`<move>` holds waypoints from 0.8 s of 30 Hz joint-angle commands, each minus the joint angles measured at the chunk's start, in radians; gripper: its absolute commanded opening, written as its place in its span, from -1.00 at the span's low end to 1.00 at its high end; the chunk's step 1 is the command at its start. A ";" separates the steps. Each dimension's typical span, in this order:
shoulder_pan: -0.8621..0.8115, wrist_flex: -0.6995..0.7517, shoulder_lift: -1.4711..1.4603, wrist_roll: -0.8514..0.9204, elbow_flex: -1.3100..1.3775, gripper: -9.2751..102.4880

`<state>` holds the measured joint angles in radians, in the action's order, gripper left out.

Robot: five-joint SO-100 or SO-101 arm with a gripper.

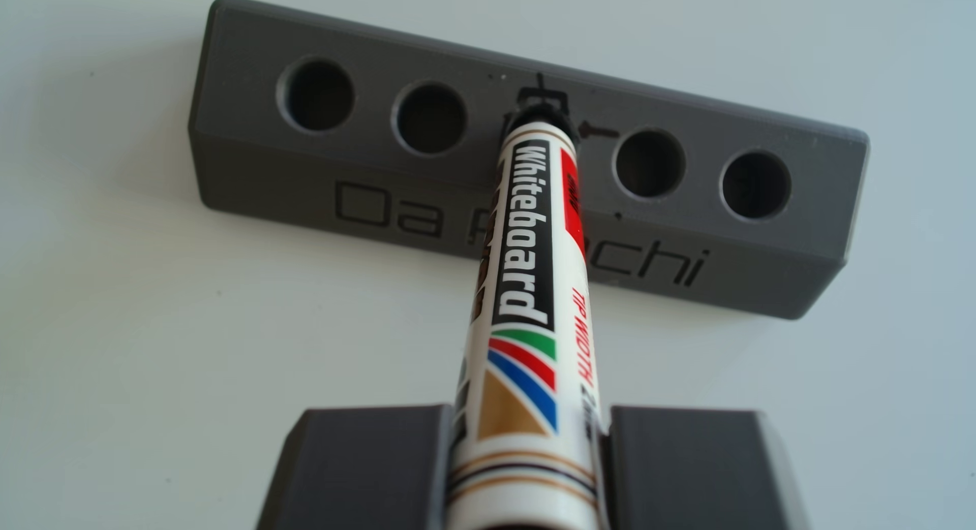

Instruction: Draw a face

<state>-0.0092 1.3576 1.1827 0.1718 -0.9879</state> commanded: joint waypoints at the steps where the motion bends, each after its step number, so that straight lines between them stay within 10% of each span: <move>1: 0.003 0.015 0.077 -0.009 0.020 -0.85; 24: -0.003 0.058 0.202 -0.005 0.038 -0.85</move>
<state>-0.0169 1.4174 1.2333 0.1718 -0.9894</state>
